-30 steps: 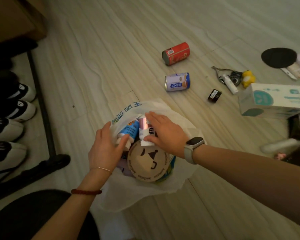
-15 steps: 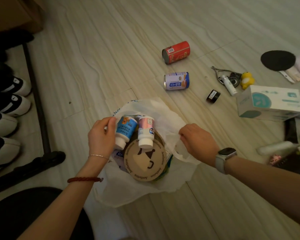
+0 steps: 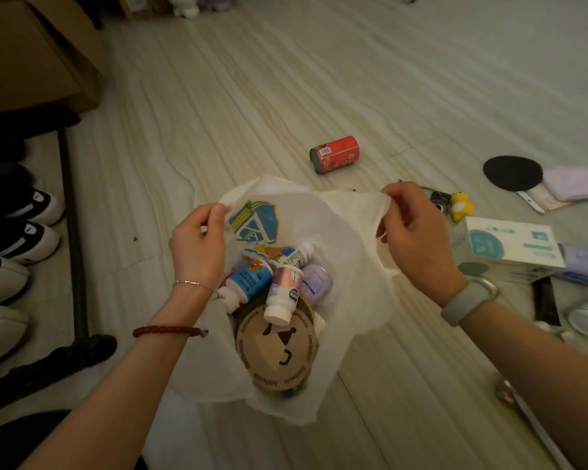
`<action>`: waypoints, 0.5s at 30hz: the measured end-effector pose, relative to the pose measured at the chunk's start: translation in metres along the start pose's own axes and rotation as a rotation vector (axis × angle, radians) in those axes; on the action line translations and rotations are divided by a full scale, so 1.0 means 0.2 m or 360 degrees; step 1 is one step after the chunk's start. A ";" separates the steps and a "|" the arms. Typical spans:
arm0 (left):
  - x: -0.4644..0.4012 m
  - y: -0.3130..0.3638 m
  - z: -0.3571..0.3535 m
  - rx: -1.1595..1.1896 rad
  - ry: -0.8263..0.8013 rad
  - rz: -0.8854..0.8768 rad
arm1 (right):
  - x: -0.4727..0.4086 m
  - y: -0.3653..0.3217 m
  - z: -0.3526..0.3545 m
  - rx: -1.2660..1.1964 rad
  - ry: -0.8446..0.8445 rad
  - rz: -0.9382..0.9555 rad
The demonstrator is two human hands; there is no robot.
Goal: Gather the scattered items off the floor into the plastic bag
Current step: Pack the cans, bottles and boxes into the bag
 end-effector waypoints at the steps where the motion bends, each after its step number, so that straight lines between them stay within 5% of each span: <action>1: -0.02 0.00 -0.02 -0.0045 -0.0016 0.0010 | -0.02 0.00 -0.03 0.0157 -0.0169 0.0046; 4: -0.02 -0.02 -0.10 -0.0253 -0.0184 0.0055 | 0.05 0.11 -0.17 0.0507 -0.0837 -0.0045; 10: 0.14 -0.03 -0.14 -0.0386 -0.0493 -0.0087 | -0.04 0.05 -0.15 -0.0071 -0.0388 -0.0476; 15: 0.21 -0.10 -0.07 -0.0424 -0.0348 -0.0039 | 0.06 0.01 -0.55 0.0247 -0.0977 -0.0557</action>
Point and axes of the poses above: each hand's wrist, its own x-axis away from the middle knuckle, its own z-axis out of the back of the hand, y = z × x, the point moved 10 cm from there along -x, towards the middle knuckle, and after that the axes turned 15 degrees about z, right-handed, at the moved point
